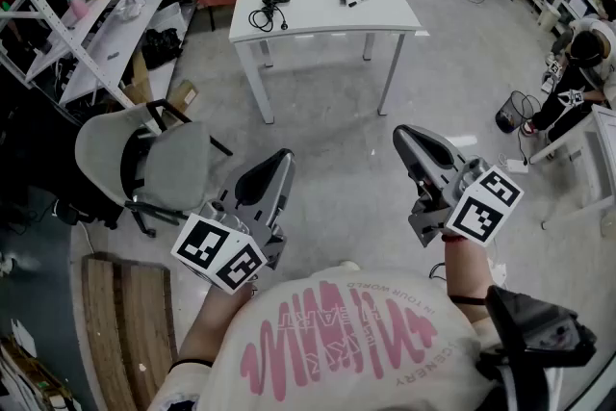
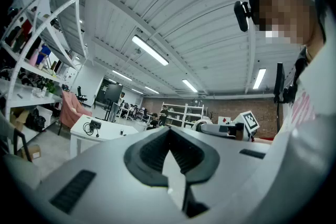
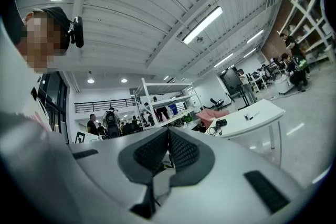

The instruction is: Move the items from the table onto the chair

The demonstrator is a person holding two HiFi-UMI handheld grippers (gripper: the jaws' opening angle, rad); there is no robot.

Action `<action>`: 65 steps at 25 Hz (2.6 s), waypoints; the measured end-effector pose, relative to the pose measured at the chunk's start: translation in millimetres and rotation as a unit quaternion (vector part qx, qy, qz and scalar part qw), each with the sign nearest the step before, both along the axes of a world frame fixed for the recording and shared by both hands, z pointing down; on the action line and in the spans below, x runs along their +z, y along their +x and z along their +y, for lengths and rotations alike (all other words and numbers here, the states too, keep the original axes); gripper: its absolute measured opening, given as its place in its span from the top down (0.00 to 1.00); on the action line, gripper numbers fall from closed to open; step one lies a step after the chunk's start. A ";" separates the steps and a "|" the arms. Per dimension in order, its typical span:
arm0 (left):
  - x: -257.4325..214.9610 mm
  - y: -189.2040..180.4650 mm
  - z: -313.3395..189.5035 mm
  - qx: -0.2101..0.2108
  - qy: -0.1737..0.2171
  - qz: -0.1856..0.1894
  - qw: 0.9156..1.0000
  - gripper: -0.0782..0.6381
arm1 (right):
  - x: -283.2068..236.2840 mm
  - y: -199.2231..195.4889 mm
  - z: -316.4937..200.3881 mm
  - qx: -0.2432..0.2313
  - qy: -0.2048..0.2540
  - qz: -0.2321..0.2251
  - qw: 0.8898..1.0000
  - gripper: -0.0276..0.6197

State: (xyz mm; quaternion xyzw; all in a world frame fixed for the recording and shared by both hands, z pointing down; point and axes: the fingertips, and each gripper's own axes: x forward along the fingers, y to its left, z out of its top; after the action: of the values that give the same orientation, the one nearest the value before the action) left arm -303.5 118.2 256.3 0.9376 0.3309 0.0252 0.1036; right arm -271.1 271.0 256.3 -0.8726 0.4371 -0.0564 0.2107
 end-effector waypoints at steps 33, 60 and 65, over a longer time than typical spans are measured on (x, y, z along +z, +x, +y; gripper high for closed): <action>32.2 73.3 -8.6 -0.113 0.021 -0.021 0.993 0.88 | 31.7 97.7 109.0 0.017 0.060 -0.020 0.998 0.93; 16.5 360.3 -40.0 -0.047 0.009 -0.028 0.998 0.88 | 44.3 342.4 61.9 0.051 0.072 -0.082 0.993 0.93; 24.1 394.7 -48.5 -0.037 0.002 -0.029 0.999 0.88 | 47.8 374.8 54.9 0.059 0.088 -0.087 0.991 0.93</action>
State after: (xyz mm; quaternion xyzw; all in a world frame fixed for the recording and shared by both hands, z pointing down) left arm 91.2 69.7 280.5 0.9484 0.2926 0.0488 0.1118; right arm 103.7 325.9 304.1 -0.8666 0.3681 -0.0807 0.3272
